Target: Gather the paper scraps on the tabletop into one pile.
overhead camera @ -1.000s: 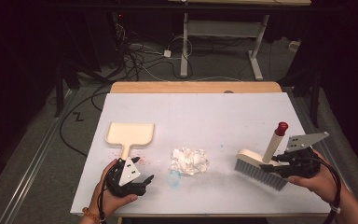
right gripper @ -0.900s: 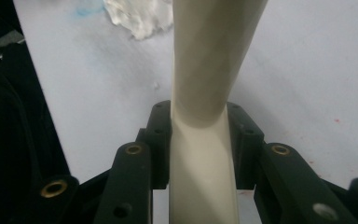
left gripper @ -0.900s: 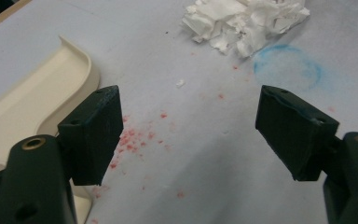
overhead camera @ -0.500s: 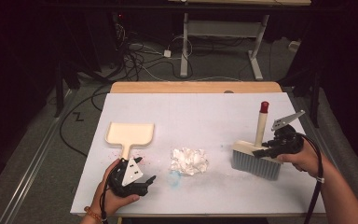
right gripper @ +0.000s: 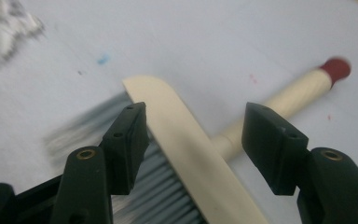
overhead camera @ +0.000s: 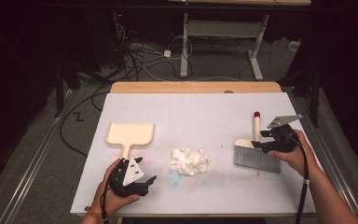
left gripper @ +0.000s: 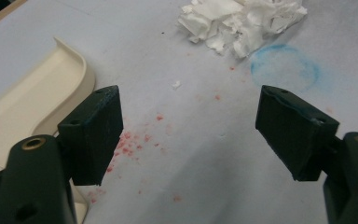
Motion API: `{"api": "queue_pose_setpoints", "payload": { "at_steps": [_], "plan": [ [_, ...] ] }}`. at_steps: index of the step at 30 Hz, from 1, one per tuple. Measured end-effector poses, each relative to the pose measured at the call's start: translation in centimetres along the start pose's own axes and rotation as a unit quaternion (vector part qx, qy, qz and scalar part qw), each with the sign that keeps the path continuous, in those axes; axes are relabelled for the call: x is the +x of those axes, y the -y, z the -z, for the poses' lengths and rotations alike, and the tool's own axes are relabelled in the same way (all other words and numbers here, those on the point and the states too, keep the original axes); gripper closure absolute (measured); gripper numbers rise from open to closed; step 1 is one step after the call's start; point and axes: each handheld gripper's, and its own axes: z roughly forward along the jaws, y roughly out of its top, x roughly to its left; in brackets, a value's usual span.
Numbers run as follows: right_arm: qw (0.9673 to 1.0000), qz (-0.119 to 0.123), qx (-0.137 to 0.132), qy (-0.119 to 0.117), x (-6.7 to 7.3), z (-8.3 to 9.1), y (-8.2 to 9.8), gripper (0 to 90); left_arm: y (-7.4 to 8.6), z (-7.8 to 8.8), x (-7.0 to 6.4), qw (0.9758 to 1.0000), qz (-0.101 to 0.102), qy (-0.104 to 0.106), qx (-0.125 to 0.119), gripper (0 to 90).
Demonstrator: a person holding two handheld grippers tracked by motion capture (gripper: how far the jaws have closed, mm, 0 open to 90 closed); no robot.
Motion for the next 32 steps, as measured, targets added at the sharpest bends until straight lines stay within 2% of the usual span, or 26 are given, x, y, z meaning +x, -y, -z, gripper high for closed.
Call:
{"api": "queue_pose_setpoints", "payload": {
  "at_steps": [3, 5, 6, 10, 11, 13, 17, 20, 22, 24, 28, 30, 32],
  "plan": [
    [0.9982, 0.015, -0.058, 0.006, 1.0, 0.8, 0.9, 39.8, -0.1, 0.2, 0.2, 0.9999, 0.004, -0.009, -0.007, 22.4],
    [0.9946, 0.033, -0.098, 0.012, 1.9, 1.6, 1.7, 39.4, -0.1, 0.3, 0.2, 0.9999, 0.008, -0.01, -0.009, 22.4],
    [0.9927, 0.033, -0.115, 0.014, 2.4, 2.0, 2.0, 38.0, 0.0, 0.4, 0.1, 0.9998, 0.007, -0.015, -0.01, 22.3],
    [0.9824, 0.016, -0.185, 0.025, 4.0, 4.1, 3.5, 32.1, 0.1, 0.9, 0.0, 0.9995, 0.008, -0.025, -0.02, 21.9],
    [0.9789, 0.012, -0.201, 0.032, 4.4, 4.7, 3.9, 29.9, 0.1, 1.1, -0.1, 0.9993, 0.007, -0.029, -0.024, 21.7],
    [0.9736, 0.013, -0.221, 0.056, 5.1, 5.8, 4.6, 27.6, 0.0, 1.3, -0.2, 0.999, 0.007, -0.033, -0.03, 21.2],
    [0.9626, 0.005, -0.258, 0.082, 5.9, 7.4, 6.3, 24.0, -0.1, 1.3, -0.3, 0.9987, 0.009, -0.039, -0.031, 20.2],
    [0.9624, -0.006, -0.256, 0.091, 6.3, 7.6, 7.2, 21.8, -0.2, 1.2, -0.3, 0.9986, 0.009, -0.041, -0.032, 19.9],
    [0.9634, 0.001, -0.253, 0.089, 6.5, 7.3, 7.4, 21.8, -0.2, 1.1, -0.3, 0.9985, 0.01, -0.043, -0.034, 19.9],
    [0.9621, 0.001, -0.257, 0.091, 6.5, 7.2, 7.4, 21.8, -0.3, 1.1, -0.3, 0.9984, 0.009, -0.045, -0.033, 19.9],
    [0.9624, 0.004, -0.254, 0.097, 6.4, 6.8, 7.4, 21.7, -0.2, 0.9, -0.2, 0.9983, 0.016, -0.046, -0.032, 19.5],
    [0.9645, 0.009, -0.248, 0.09, 6.3, 6.6, 7.4, 21.1, -0.2, 0.8, -0.2, 0.9982, 0.018, -0.049, -0.03, 19.4],
    [0.9653, 0.011, -0.243, 0.096, 6.4, 6.4, 7.3, 21.2, -0.2, 0.8, -0.3, 0.9981, 0.019, -0.05, -0.03, 18.7]
  ]
}}
